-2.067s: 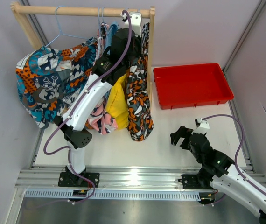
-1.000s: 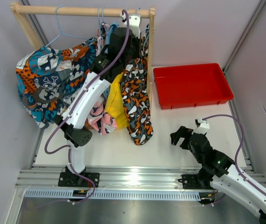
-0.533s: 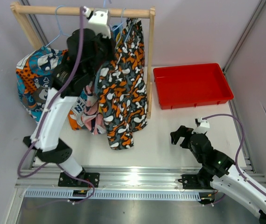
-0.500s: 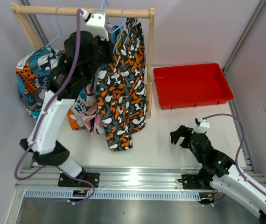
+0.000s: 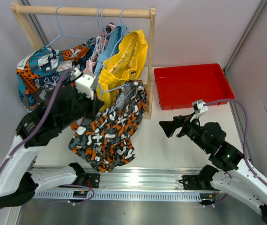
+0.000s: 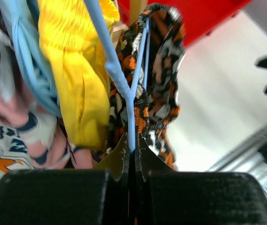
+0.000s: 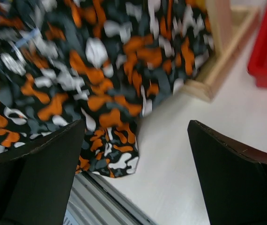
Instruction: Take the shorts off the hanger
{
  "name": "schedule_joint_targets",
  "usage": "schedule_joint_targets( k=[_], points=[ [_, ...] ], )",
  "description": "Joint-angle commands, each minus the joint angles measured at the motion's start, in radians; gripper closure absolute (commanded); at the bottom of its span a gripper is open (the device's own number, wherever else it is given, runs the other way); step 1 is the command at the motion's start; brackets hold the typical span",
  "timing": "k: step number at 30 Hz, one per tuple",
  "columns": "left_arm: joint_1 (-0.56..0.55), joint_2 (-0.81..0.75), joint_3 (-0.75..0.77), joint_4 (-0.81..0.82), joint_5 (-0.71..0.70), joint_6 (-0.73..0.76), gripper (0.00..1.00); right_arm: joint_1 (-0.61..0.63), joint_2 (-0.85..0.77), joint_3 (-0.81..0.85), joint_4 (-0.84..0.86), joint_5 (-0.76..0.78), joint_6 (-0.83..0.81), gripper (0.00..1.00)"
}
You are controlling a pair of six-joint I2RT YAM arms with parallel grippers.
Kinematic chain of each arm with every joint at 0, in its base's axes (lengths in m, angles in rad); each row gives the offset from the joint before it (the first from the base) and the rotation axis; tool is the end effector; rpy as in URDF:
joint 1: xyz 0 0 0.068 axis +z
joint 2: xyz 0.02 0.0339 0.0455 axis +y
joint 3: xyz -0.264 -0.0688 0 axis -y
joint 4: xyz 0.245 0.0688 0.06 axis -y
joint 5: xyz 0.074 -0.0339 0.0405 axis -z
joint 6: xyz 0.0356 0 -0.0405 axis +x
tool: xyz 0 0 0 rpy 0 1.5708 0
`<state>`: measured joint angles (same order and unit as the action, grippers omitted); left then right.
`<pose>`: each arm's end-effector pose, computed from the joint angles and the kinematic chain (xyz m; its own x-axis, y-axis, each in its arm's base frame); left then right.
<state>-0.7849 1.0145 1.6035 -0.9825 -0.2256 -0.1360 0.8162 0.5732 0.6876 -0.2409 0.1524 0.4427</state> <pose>0.1127 -0.1013 0.4820 -0.3423 0.1552 -0.9267 0.5009 0.8646 -0.0402 0.1019 0.1005 0.3305 -0.3424 0.2540 -0.9046 -0.5204 0.7503 0.4077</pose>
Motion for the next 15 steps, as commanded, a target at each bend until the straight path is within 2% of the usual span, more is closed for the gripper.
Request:
schedule_joint_targets(
  k=[1, 7, 15],
  points=[
    [-0.007, -0.096, 0.051, -0.056, 0.13, -0.059, 1.0, 0.014, 0.033, 0.111, 0.136, -0.111, -0.076, 0.01],
    [-0.01, -0.108, 0.164, -0.108, 0.207, -0.077, 1.0, 0.043, 0.123, 0.196, 0.199, -0.195, -0.117, 0.0],
    [-0.011, -0.096, 0.202, -0.082, 0.357, -0.114, 1.0, 0.115, 0.211, 0.187, 0.33, -0.154, -0.159, 0.0]
  ],
)
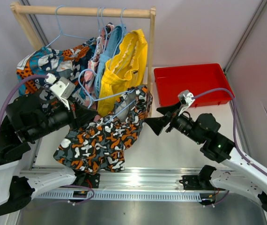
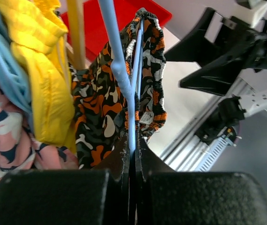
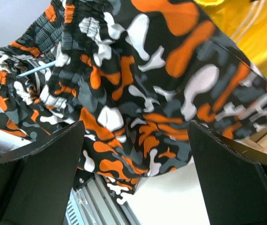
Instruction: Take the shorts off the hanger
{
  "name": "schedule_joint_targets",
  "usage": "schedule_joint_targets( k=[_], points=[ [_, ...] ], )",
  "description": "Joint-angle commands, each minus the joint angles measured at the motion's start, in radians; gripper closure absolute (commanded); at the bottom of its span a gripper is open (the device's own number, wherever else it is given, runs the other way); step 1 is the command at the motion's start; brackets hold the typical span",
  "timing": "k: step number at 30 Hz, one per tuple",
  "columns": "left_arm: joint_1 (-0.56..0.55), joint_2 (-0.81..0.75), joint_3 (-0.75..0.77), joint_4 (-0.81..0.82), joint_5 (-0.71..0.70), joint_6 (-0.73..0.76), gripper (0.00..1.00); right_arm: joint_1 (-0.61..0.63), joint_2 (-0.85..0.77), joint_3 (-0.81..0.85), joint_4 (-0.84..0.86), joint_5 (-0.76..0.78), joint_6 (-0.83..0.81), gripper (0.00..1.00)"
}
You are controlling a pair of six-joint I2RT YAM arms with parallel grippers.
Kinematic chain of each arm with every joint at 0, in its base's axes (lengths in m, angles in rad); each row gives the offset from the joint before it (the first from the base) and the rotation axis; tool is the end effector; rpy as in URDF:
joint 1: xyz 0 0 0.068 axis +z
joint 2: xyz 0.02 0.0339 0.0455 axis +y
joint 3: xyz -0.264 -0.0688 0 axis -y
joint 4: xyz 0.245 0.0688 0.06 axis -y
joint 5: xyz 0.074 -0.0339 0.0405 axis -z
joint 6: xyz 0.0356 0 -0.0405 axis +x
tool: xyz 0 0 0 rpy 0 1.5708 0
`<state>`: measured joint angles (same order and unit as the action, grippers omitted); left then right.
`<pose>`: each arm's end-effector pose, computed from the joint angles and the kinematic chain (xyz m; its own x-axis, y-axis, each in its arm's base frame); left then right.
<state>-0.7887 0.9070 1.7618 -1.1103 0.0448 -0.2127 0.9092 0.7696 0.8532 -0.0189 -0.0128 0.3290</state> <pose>0.0545 -0.0571 0.5180 -0.3302 0.0331 -0.9433 0.6850 0.6960 -0.2153 0.1096 0.1414 0.3845 -0.2199 0.2435 -0.9447 -0.7669 0.5554 0.3216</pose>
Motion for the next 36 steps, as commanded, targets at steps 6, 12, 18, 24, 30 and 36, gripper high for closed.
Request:
schedule_joint_targets(
  k=[6, 12, 18, 24, 30, 36],
  points=[
    [-0.014, -0.008, 0.056, 0.075, 0.176, -0.07, 1.0, 0.026, 0.114, 0.02, 0.22, 0.06, -0.094, 0.01],
    [-0.017, -0.028, 0.061, 0.098, 0.231, -0.09, 1.0, 0.026, 0.244, 0.017, 0.33, 0.129, -0.13, 0.39],
    [-0.018, -0.046, 0.022, 0.089, 0.209, -0.08, 1.0, 0.02, 0.234, 0.024, 0.338, 0.24, -0.2, 1.0],
    [-0.018, -0.066, -0.074, 0.056, 0.182, -0.067, 1.0, -0.073, 0.116, 0.084, 0.277, 0.297, -0.235, 1.0],
    [-0.023, -0.091, -0.151, 0.05, 0.21, -0.07, 1.0, -0.278, 0.108, 0.228, 0.171, 0.22, -0.188, 1.0],
    [-0.038, -0.123, -0.16, 0.063, 0.26, -0.083, 1.0, -0.479, 0.224, 0.363, 0.056, 0.091, -0.091, 1.0]
  ],
)
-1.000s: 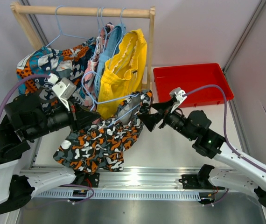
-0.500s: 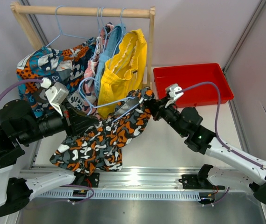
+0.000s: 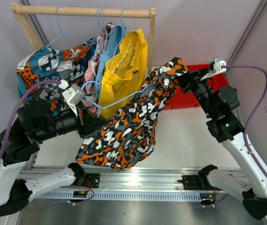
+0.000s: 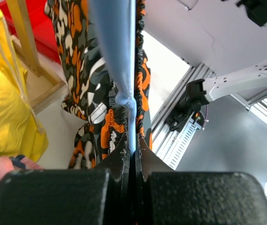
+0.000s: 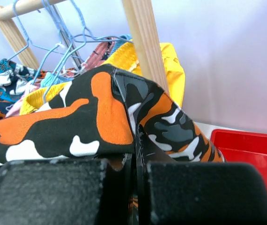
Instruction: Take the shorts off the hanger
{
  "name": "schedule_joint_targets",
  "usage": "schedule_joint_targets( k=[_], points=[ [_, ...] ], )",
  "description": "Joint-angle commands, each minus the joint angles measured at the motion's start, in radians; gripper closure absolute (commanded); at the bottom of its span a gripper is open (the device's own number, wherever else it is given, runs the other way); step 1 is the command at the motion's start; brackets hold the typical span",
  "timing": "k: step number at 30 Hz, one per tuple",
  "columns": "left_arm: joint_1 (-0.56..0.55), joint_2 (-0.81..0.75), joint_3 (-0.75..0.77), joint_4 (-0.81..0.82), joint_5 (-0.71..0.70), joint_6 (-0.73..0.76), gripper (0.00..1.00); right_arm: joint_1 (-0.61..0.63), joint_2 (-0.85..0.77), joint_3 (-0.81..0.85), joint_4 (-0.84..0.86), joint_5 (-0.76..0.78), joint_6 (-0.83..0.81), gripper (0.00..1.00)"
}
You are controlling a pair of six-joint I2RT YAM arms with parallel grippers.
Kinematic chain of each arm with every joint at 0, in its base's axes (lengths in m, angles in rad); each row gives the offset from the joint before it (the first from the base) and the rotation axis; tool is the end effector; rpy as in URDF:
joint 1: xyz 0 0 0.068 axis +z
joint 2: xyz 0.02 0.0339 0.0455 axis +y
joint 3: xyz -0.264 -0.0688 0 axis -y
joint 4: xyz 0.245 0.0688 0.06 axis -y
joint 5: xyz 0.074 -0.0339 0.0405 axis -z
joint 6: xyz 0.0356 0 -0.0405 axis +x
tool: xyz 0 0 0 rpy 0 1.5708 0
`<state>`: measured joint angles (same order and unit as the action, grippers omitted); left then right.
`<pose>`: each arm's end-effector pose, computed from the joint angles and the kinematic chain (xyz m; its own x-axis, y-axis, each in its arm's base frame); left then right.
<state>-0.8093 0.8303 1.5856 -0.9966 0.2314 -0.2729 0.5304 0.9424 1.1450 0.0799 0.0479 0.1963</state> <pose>0.0525 -0.0669 0.4940 -0.3901 0.0290 -0.9203 0.7820 0.5382 -0.3145 0.1716 0.0987 0.4657 0.1450 0.3109 -0.9393 -0.5036 0.8404 0.2004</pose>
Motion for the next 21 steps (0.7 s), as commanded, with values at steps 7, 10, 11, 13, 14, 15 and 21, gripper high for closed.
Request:
schedule_joint_targets(
  k=[7, 10, 11, 13, 14, 15, 21],
  points=[
    [-0.062, -0.042, 0.122, -0.036, 0.118, -0.038, 1.0, -0.25, 0.214, 0.082, -0.075, -0.164, 0.176, 1.0],
    [-0.065, -0.031, 0.145, -0.027, 0.123, -0.034, 1.0, -0.271, 0.286, 0.096, -0.126, -0.218, 0.204, 1.0],
    [-0.065, -0.02, 0.154, -0.028, 0.109, -0.029, 1.0, -0.27, 0.291, 0.088, -0.126, -0.229, 0.209, 1.0],
    [-0.065, -0.007, 0.168, -0.027, 0.036, -0.022, 1.0, -0.258, 0.263, 0.037, -0.111, -0.294, 0.219, 1.0],
    [-0.065, 0.001, 0.174, -0.025, -0.001, -0.017, 1.0, -0.242, 0.242, 0.009, -0.092, -0.313, 0.218, 1.0],
    [-0.064, 0.013, 0.168, -0.004, -0.089, -0.014, 1.0, -0.222, 0.218, -0.02, -0.053, -0.336, 0.21, 1.0],
    [-0.065, 0.053, -0.008, 0.284, -0.475, 0.0, 1.0, 0.138, -0.014, -0.174, -0.02, -0.431, 0.16, 1.0]
  ],
)
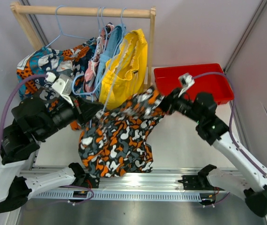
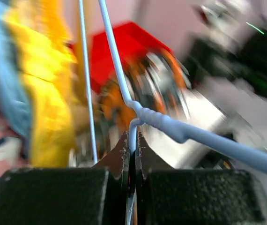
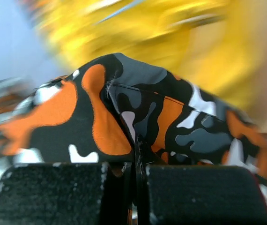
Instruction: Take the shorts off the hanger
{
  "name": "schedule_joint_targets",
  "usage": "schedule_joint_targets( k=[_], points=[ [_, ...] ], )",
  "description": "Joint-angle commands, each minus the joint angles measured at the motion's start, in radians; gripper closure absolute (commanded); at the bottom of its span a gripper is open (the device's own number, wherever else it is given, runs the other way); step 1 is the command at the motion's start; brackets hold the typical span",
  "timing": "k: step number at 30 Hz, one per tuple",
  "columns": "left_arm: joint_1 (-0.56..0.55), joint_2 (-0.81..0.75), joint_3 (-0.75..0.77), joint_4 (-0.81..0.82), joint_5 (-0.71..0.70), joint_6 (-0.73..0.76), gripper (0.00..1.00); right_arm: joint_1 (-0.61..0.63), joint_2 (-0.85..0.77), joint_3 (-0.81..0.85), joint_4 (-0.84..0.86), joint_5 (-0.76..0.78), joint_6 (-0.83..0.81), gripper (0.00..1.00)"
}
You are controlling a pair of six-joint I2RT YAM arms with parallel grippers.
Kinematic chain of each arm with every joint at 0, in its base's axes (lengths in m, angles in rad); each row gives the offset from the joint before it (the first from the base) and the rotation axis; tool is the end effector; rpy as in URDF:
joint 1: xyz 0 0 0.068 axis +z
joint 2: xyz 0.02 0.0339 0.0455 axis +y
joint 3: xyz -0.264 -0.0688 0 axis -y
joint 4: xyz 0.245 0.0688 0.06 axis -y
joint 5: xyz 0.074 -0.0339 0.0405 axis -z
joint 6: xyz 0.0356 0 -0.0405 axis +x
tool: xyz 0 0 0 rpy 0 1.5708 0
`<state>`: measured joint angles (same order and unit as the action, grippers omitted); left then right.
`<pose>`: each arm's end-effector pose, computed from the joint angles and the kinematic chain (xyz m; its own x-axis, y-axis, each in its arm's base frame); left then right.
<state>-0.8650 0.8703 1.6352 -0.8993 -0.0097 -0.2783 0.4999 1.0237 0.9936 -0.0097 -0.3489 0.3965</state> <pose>0.0610 -0.0710 0.5136 -0.2909 -0.0821 -0.9532 0.7019 0.6587 -0.2710 0.2019 0.1242 0.3873 -0.3220 0.2377 -0.9164 -0.6786 0.6171 0.3984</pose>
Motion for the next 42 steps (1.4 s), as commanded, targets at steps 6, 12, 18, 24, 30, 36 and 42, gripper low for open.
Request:
schedule_joint_targets(
  k=[6, 12, 18, 24, 30, 36, 42],
  points=[
    [-0.008, 0.058, -0.216, 0.502, -0.457, -0.068, 1.0, 0.681, -0.151, 0.034, -0.033, 0.109, -0.116, 1.0],
    [-0.009, 0.159, -0.136, 0.36, -0.349, -0.085, 1.0, 0.895, -0.073, 0.383, -0.329, 0.856, -0.346, 1.0],
    [-0.009, 0.084, -0.215, 0.246, -0.211, -0.119, 1.0, 0.705, 0.057, 0.735, -0.153, 1.156, -0.715, 1.0],
    [-0.011, 0.047, -0.256, 0.224, -0.133, -0.148, 1.0, 0.249, 0.286, 1.138, -0.114, 0.92, -0.716, 1.0],
    [-0.011, 0.11, -0.242, 0.252, -0.112, -0.141, 1.0, -0.092, 0.621, 1.527, -0.217, 0.716, -0.61, 1.0],
    [0.006, 0.255, -0.166, 0.26, -0.164, -0.104, 1.0, -0.358, 0.656, 1.34, -0.141, 0.532, -0.325, 1.0],
    [0.13, 0.363, -0.118, 0.3, -0.105, -0.113, 1.0, -0.435, 0.697, 1.007, -0.009, 0.315, -0.196, 1.0]
  ],
)
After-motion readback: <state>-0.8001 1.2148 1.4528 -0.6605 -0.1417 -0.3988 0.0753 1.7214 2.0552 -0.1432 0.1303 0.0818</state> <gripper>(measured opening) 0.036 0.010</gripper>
